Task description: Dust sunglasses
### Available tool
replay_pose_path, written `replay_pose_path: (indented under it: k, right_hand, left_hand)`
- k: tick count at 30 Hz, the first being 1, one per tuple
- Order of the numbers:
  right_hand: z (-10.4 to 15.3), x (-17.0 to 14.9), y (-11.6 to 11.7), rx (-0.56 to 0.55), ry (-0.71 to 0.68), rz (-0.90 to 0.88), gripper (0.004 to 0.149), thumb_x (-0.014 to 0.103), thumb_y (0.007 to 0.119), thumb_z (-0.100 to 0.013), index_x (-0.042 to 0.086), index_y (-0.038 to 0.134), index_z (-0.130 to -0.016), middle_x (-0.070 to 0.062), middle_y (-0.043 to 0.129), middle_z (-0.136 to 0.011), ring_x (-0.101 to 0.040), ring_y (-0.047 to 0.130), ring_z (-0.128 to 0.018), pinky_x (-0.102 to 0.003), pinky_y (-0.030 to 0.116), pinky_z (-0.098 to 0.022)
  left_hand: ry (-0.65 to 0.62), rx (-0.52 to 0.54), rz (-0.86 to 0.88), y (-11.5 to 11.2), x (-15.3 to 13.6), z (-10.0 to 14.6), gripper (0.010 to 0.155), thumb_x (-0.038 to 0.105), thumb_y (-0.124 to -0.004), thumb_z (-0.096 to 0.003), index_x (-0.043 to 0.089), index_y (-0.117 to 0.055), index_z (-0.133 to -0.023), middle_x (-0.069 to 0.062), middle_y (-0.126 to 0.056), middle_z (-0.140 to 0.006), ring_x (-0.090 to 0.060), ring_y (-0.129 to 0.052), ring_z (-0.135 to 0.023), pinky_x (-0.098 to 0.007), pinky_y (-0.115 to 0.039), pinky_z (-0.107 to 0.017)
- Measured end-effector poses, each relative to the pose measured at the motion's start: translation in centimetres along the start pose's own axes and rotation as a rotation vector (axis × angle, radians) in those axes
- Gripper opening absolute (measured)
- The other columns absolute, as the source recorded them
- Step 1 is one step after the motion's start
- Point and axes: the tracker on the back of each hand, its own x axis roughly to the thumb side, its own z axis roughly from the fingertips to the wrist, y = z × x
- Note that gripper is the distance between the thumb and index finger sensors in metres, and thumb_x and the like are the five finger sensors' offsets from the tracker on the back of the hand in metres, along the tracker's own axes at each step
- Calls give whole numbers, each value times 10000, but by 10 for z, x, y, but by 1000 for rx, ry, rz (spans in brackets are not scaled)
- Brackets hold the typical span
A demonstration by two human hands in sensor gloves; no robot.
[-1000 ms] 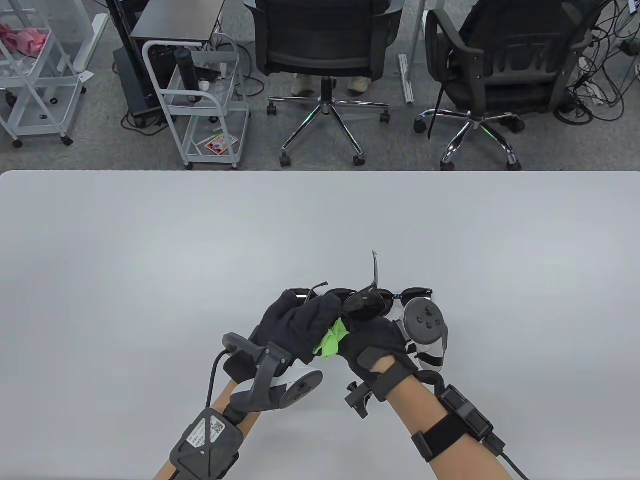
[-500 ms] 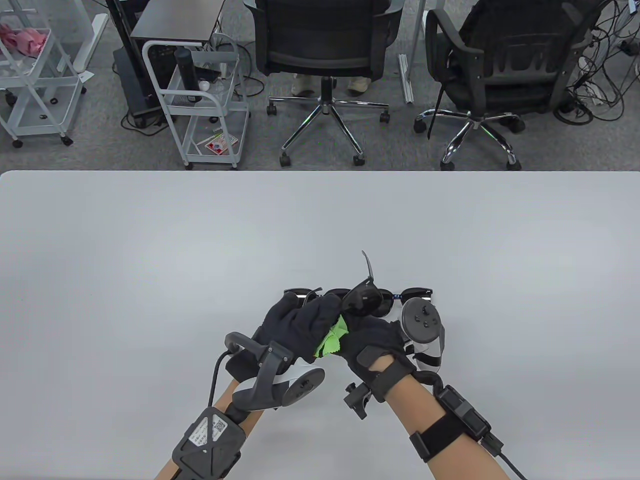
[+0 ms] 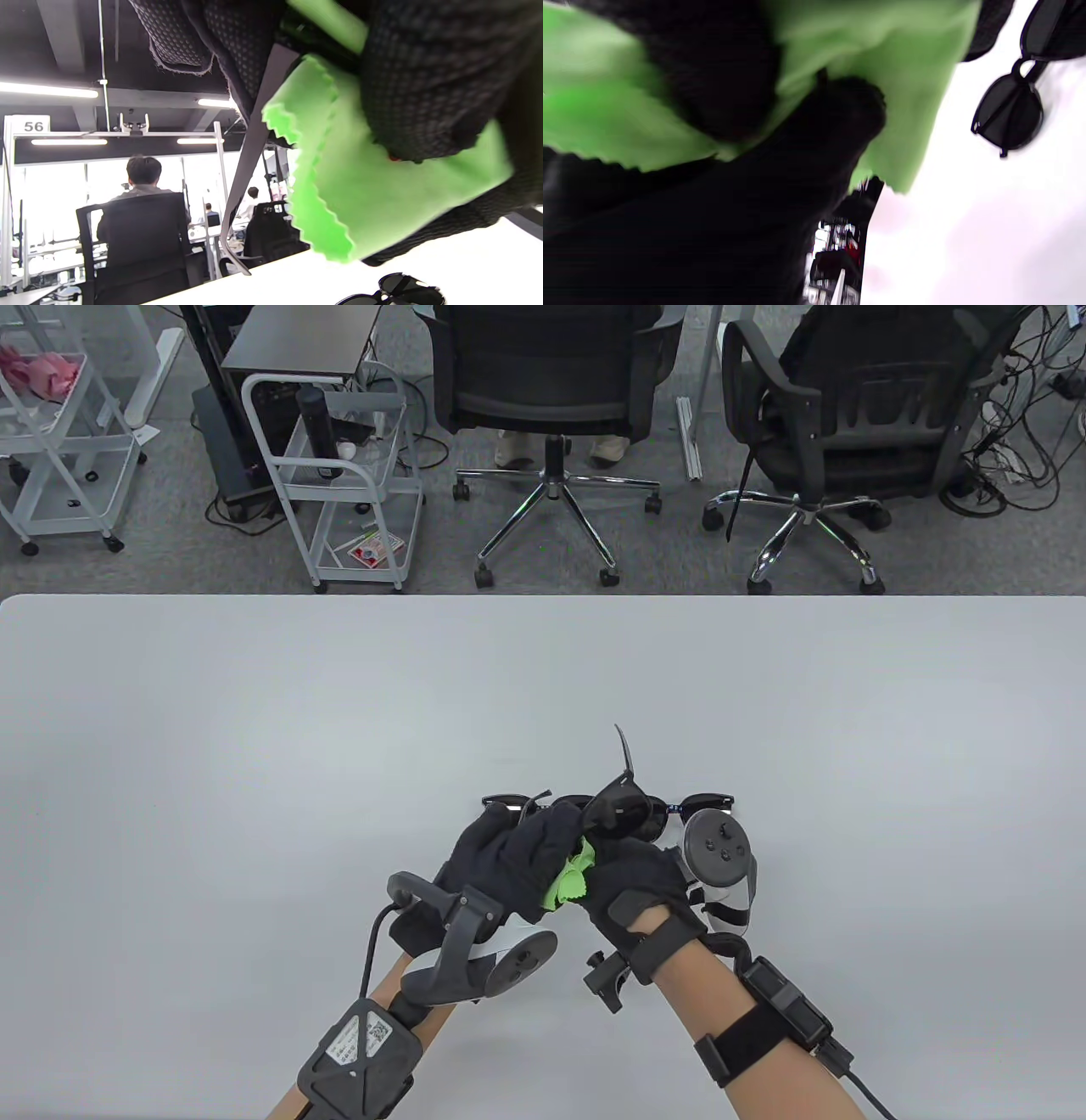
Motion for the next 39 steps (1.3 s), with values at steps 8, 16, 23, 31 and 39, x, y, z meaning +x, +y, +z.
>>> replay_pose_path:
  k: [8,16,23,31,39]
  right_hand:
    - [-2,-9,-2,183,25,-168,434,338,863,-444,129,879,-823,-60,984,-781,-344,964,-745,-644,674,-591]
    - [1,-5,-1,77,17,-49,404,423,910,-425,161,901,-732,-10,1018,-668,-283,1024,-644,-615,712,-579]
    - [-1,-12,3,211,63,-135,451,249,839,-450,124,817,-882,-70,926,-850,-387,910,-796,-664,642,-592]
    - [1,0,-2,22,-8,35,399,431,963,-386,180,916,-691,12,1032,-621,-252,1047,-604,-608,726,-574]
    - [-1,-9,2,209,47,-125,442,272,850,-446,125,835,-862,-72,942,-824,-375,924,-778,-662,647,-590]
  left_hand:
    - [8,-14,-2,-1,-6,0,983,593,-1010,-197,330,-575,-1038,131,-825,-968,48,-1102,-596,-356,-764,-736]
    - [5,-32,10,-6,-4,-1,990,608,-994,-197,316,-569,-1042,128,-821,-967,61,-1098,-583,-356,-766,-734]
    - [2,-44,-27,-10,-10,1,985,600,-1004,-197,340,-563,-1039,132,-817,-972,58,-1099,-610,-359,-763,-736]
    - [-5,-23,-9,-7,-3,-2,995,618,-992,-195,324,-559,-1042,138,-815,-969,74,-1096,-589,-342,-766,-735]
    - [-1,-37,-17,-7,-10,1,988,608,-1003,-199,340,-561,-1040,154,-811,-973,65,-1098,-599,-347,-763,-736]
